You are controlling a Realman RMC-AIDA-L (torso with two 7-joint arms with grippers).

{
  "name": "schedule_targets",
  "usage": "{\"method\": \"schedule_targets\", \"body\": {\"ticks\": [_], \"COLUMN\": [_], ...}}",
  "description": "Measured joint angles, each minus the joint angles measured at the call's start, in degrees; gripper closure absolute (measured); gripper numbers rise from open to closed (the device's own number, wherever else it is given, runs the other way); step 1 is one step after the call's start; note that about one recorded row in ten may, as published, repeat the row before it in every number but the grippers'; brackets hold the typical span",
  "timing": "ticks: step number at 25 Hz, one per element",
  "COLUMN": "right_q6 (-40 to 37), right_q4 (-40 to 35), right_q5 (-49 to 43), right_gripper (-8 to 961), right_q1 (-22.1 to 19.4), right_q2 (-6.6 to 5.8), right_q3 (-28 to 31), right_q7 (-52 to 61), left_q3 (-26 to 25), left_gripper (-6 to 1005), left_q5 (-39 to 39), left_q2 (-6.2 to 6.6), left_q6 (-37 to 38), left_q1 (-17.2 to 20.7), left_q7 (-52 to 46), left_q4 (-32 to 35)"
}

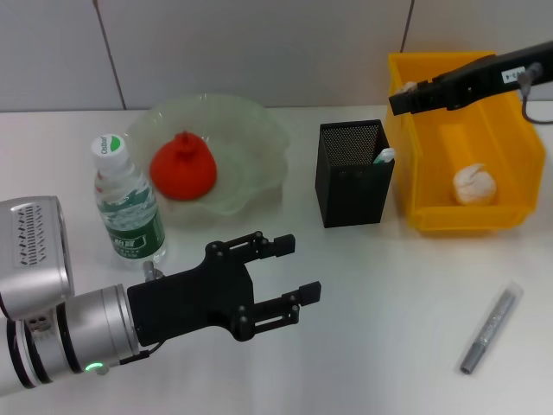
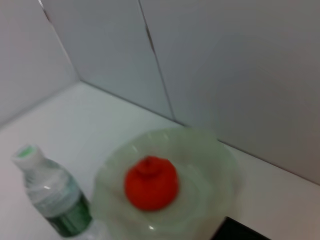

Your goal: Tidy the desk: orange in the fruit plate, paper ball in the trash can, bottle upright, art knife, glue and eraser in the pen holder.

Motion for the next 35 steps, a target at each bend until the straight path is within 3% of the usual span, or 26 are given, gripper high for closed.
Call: {"method": "schedule_targets", "body": {"ticks": [4,9,24,34,35], "right_q6": [0.3,2.0,14.9,15.8,15.9], "right_q4": [0.6,2.1,8.8,8.7,8.5], "right_q5": [-7.6,-11.5,-13.2,-13.4,-13.4], "right_gripper": [538,538,539,539,474], "right_q1": [5.1,7.9,8.9,8.8,8.6], "right_q2": [-0.08,0.42,2.55,3.03,3.17], "right_q3": [-1.2,-5.5,-17.0,-17.6,-17.6], "right_q7": [3.0,4.9,5.4,5.4,5.4], "left_q3": [-0.2,-0.2,-0.2,-0.2,-0.2], "left_gripper": [303,304,304,304,305], "left_q5": [0.0,-0.1,-0.3,-0.2,-0.2], "left_q2": [-0.08,-0.07,-0.06,0.05,0.05], "left_q6": [-0.7,-0.9,-1.9,-2.2,-2.2], "left_q1": [0.3,0.2,0.1,0.6,0.6], "left_q7": [-0.3,-1.4,-2.5,-3.2,-3.2], "left_q4": [0.2,0.2,0.1,0.4,0.4]}}
